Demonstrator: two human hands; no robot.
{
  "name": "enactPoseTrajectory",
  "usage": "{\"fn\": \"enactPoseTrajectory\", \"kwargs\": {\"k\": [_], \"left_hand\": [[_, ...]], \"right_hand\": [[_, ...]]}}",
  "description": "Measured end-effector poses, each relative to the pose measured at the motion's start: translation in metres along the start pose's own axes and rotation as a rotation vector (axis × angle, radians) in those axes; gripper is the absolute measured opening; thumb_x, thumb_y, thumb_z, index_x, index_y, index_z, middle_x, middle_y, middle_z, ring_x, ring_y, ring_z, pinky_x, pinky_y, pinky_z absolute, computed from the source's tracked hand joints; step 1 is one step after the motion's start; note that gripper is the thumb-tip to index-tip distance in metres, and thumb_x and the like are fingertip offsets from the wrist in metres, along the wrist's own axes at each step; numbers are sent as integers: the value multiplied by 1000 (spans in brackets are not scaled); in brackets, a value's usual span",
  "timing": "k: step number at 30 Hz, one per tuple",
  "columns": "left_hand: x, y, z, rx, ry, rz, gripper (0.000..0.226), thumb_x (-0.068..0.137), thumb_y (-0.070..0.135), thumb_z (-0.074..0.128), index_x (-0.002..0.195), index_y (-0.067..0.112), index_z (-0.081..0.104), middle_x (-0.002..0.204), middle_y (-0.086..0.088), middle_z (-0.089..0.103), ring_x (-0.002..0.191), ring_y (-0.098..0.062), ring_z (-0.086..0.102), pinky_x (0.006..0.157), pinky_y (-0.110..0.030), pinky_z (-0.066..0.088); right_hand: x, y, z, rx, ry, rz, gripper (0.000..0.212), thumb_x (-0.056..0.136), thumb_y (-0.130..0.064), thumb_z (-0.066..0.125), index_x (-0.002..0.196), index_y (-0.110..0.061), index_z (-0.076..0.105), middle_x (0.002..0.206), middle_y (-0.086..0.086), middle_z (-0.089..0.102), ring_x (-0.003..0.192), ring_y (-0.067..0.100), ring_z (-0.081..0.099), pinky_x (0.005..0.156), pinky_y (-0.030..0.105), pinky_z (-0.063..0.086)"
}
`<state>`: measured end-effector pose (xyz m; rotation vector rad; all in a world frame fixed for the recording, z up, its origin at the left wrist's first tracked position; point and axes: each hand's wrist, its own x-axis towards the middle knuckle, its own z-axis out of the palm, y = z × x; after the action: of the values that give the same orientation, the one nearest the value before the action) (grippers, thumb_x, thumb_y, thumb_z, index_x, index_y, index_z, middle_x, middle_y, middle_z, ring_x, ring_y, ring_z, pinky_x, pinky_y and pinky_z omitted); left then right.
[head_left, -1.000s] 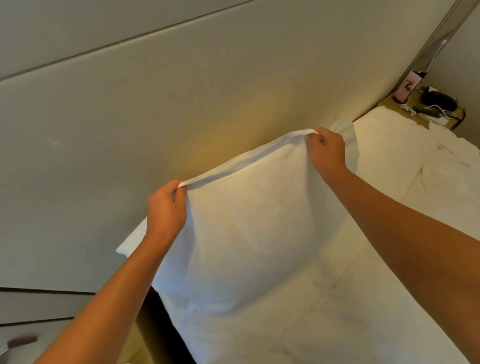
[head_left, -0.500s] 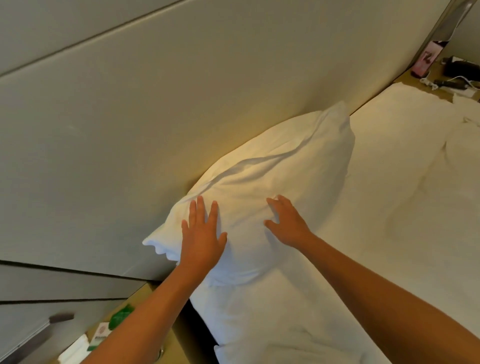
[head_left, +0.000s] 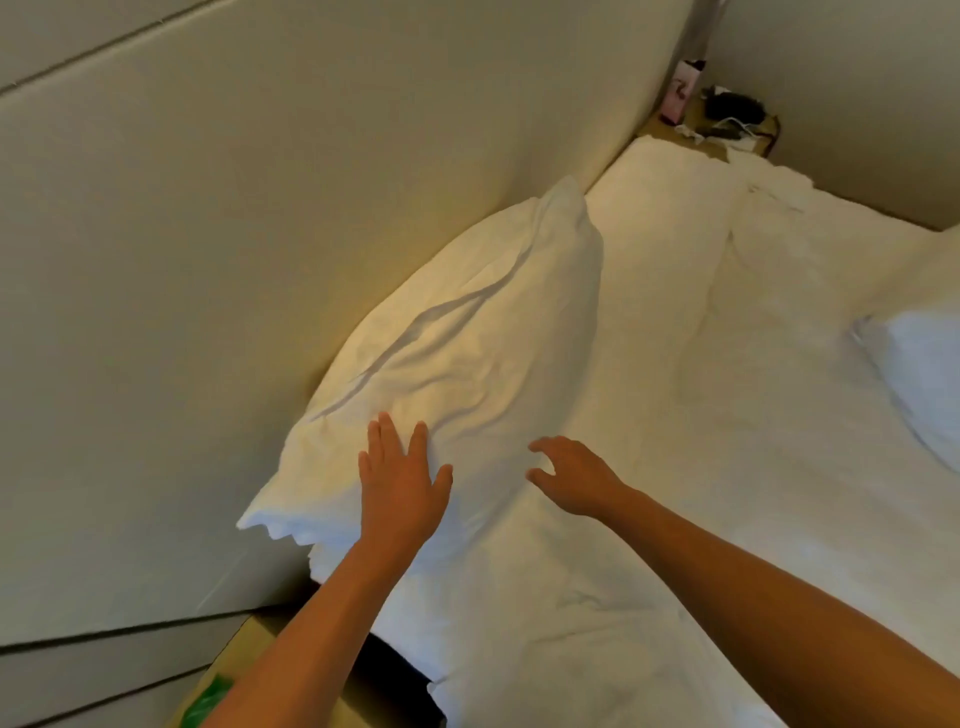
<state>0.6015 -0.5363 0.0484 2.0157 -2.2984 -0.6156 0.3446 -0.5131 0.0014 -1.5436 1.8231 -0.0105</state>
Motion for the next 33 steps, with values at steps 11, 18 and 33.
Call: {"fn": "enactPoseTrajectory", "kwargs": {"k": [11, 18, 33], "left_hand": [[-47, 209, 95, -52, -513, 479, 61, 101, 51, 48, 154, 21, 39, 164, -11, 31, 154, -27, 22, 121, -44, 28], [-169, 358, 150, 21, -703, 873, 55, 101, 47, 48, 148, 19, 47, 154, -9, 43, 145, -28, 37, 113, -44, 41], [-398, 549, 298, 11, -876, 874, 51, 98, 48, 49, 142, 22, 52, 144, -9, 50, 135, -28, 45, 103, -43, 43]], "right_hand": [[-260, 181, 18, 128, 127, 629, 46, 105, -54, 47, 142, -27, 54, 147, 1, 54, 134, 22, 52, 109, 36, 43], [-445, 241, 66, 345, 369, 996, 43, 104, -53, 50, 138, -27, 58, 142, 0, 59, 129, 21, 56, 106, 34, 45], [-647, 413, 156, 555, 562, 1147, 43, 104, -51, 51, 140, -28, 55, 145, 0, 54, 134, 21, 52, 105, 34, 47]]}}
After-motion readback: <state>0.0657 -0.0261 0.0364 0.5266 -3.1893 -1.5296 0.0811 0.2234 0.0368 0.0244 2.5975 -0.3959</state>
